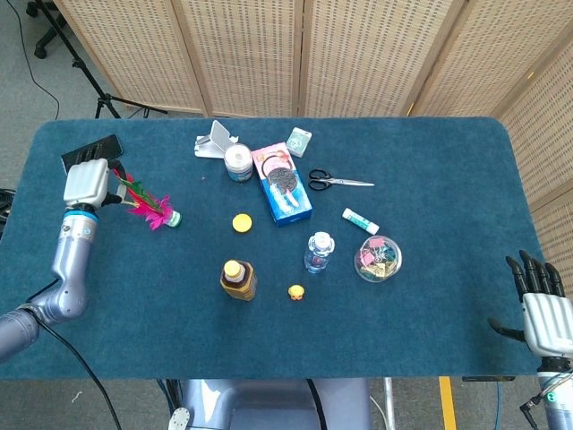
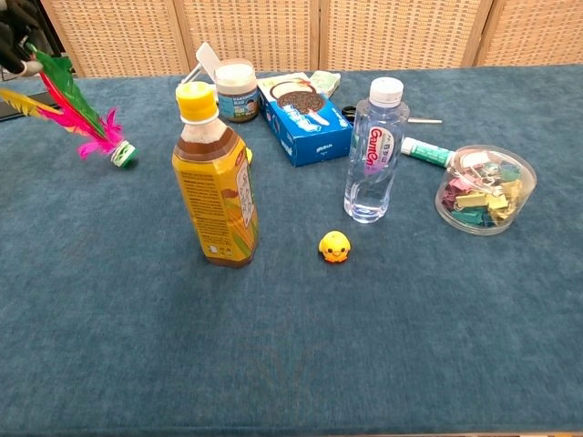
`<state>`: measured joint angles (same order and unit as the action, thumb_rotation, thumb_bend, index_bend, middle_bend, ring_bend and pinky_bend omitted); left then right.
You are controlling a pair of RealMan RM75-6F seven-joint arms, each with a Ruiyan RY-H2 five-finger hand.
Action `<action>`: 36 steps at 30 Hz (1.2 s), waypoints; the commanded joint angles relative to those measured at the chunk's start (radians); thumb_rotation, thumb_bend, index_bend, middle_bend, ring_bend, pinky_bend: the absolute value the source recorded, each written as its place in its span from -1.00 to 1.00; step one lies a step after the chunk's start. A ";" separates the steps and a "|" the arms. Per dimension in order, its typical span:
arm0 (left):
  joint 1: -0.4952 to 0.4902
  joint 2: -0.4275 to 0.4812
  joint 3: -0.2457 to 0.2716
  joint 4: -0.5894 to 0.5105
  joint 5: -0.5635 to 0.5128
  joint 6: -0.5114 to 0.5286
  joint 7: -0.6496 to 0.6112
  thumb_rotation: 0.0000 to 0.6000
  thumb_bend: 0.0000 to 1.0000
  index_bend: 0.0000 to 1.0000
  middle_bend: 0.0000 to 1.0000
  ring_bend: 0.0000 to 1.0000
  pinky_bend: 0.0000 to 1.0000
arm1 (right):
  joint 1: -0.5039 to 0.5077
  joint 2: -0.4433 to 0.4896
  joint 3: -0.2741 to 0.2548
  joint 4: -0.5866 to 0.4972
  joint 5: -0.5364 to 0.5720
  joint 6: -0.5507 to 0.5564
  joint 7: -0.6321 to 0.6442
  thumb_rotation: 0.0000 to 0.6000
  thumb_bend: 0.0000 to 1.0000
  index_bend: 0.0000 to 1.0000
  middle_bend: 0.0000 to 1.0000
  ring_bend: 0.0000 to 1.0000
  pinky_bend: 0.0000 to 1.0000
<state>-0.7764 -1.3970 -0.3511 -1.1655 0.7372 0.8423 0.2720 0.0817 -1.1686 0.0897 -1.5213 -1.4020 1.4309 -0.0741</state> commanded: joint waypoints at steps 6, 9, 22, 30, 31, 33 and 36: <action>-0.008 0.034 -0.003 -0.077 -0.011 0.043 0.037 1.00 -0.06 0.30 -1.00 -1.00 -1.00 | -0.002 0.002 -0.001 -0.004 -0.006 0.006 0.003 1.00 -1.00 -1.00 -1.00 -1.00 -1.00; -0.011 0.033 0.000 -0.088 -0.017 0.051 0.042 1.00 -0.06 0.30 -1.00 -1.00 -1.00 | -0.003 0.004 -0.003 -0.006 -0.009 0.008 0.003 1.00 -1.00 -1.00 -1.00 -1.00 -1.00; -0.021 0.007 0.020 -0.069 -0.039 0.057 0.060 1.00 -0.12 0.23 -1.00 -1.00 -1.00 | -0.007 0.008 -0.002 -0.011 -0.013 0.015 0.008 1.00 -1.00 -1.00 -1.00 -1.00 -1.00; -0.018 0.014 0.021 -0.075 -0.019 0.076 0.052 1.00 -0.30 -0.60 -1.00 -1.00 -1.00 | -0.007 0.006 -0.002 -0.008 -0.014 0.017 0.007 1.00 -1.00 -1.00 -1.00 -1.00 -1.00; -0.017 0.017 0.021 -0.078 -0.016 0.081 0.051 1.00 -0.32 -0.67 -1.00 -1.00 -1.00 | -0.008 0.006 -0.002 -0.009 -0.015 0.019 0.007 1.00 -1.00 -1.00 -1.00 -1.00 -1.00; -0.015 0.025 0.019 -0.086 -0.012 0.089 0.048 1.00 -0.34 -0.74 -1.00 -1.00 -1.00 | -0.009 0.006 -0.002 -0.010 -0.017 0.022 0.006 1.00 -1.00 -1.00 -1.00 -1.00 -1.00; -0.013 0.033 0.014 -0.097 -0.010 0.098 0.045 1.00 -0.35 -0.77 -1.00 -1.00 -1.00 | -0.009 0.006 -0.003 -0.011 -0.018 0.022 0.005 1.00 -1.00 -1.00 -1.00 -1.00 -1.00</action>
<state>-0.7901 -1.3662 -0.3357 -1.2604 0.7264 0.9378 0.3177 0.0725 -1.1631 0.0871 -1.5319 -1.4200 1.4535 -0.0686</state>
